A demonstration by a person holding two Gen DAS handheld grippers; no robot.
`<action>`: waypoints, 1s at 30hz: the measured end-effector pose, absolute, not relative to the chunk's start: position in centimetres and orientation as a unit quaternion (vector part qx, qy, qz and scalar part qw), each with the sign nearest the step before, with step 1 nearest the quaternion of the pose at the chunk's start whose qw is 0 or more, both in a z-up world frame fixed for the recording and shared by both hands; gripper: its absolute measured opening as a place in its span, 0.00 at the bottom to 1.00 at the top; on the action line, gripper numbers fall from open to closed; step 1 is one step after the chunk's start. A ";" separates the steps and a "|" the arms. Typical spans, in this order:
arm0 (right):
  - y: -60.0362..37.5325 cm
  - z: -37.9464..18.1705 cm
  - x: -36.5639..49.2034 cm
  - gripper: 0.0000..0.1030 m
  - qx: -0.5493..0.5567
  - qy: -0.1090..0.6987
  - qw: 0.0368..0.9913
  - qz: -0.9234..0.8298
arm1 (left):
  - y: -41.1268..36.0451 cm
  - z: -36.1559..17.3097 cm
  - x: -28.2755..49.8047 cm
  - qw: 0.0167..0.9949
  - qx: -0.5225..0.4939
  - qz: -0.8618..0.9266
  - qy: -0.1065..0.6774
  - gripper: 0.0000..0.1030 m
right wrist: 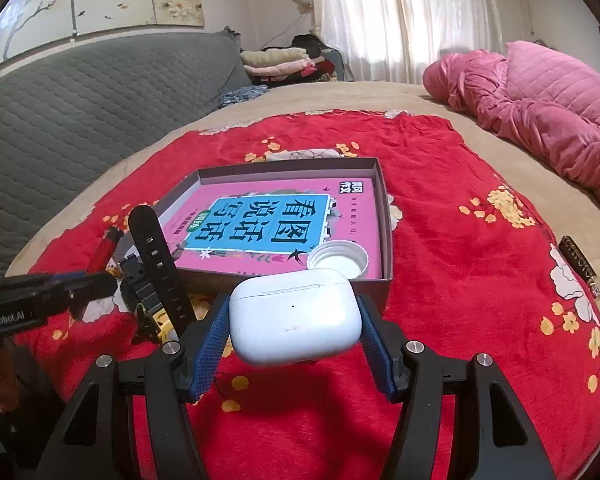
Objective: Organize rigid objects
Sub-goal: 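Carry the red lighter over the box with the left tool while the right carries the case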
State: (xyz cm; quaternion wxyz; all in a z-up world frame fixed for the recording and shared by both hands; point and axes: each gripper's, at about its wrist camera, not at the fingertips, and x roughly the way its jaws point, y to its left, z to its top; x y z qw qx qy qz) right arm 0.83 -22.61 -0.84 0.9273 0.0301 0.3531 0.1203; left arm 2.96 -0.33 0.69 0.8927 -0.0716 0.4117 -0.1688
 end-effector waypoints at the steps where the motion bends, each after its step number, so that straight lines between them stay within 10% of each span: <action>1: -22.7 -0.9 0.9 0.62 0.030 0.353 0.928 0.119 | -0.3 0.7 3.1 0.893 -0.072 -0.168 0.411 0.22; 30: -21.7 2.1 2.6 0.62 0.027 0.354 0.930 0.093 | -0.9 4.5 9.9 0.908 -0.113 -0.124 0.385 0.22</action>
